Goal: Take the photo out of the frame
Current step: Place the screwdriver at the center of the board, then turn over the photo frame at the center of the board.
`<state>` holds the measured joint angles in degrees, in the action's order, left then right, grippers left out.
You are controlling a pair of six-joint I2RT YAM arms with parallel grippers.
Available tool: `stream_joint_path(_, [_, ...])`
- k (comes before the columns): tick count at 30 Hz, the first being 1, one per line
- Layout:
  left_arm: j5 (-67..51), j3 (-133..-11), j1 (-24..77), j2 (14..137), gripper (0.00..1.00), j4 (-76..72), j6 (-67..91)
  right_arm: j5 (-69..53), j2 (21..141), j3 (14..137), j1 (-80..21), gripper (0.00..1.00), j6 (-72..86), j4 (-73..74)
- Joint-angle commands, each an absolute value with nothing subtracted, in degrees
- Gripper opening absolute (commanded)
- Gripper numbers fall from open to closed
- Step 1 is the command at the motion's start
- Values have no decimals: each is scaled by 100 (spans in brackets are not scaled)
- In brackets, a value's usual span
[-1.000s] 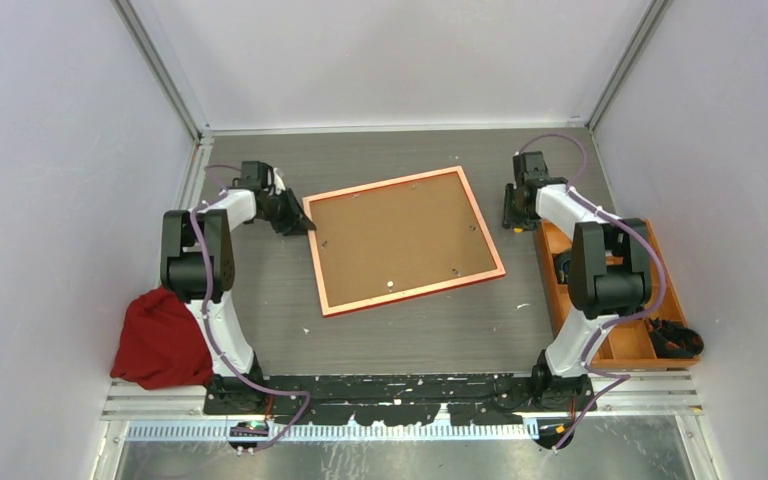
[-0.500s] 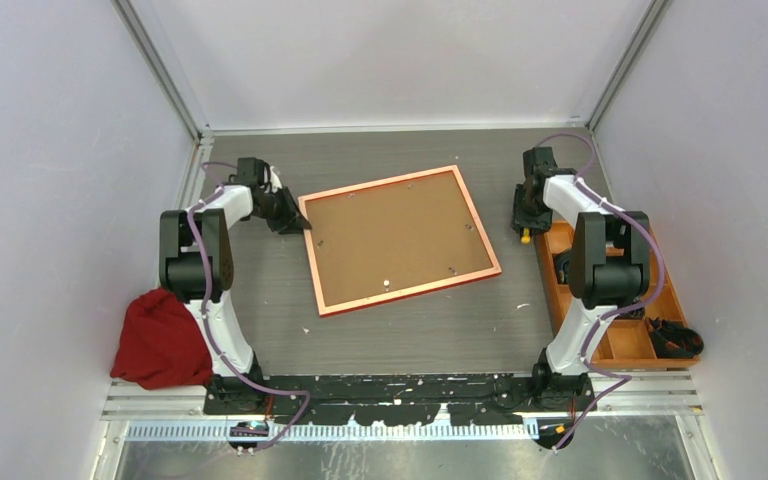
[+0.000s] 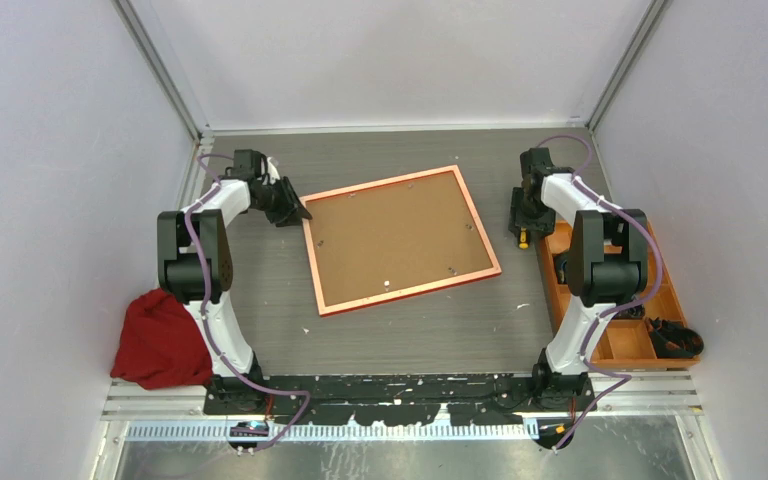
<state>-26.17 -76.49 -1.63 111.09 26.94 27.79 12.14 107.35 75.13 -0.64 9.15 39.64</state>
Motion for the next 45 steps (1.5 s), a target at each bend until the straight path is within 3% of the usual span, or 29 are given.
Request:
stream_joint_path(1, [-2804,-7963,-202,10742,37,2801,2669,1563,10259,7715,-77,61,897,3913])
stream_joint_path(6, [-2809,-8169,-197,10570,47,2939,2522,1151,9556,7599,-73,76,467,3701])
stream_joint_path(12, [-3015,-8196,-155,10007,59,2910,2030,-350,8481,7060,-392,100,-715,3196])
stream_joint_path(18, [-3225,-7866,546,9414,70,3354,442,-2100,7559,5980,-950,100,-2024,2610])
stream_joint_path(25, [-1406,-6429,2598,8316,81,3268,-1282,-1741,7391,5911,-941,100,-2175,2474])
stream_joint_path(37, [-710,-5576,4337,8247,78,2947,-1832,-1791,7088,5750,-627,100,-2111,2248])
stream_joint_path(45, [-572,-5559,4780,8733,66,2753,-2038,-2034,7082,5783,-370,100,-2045,2312])
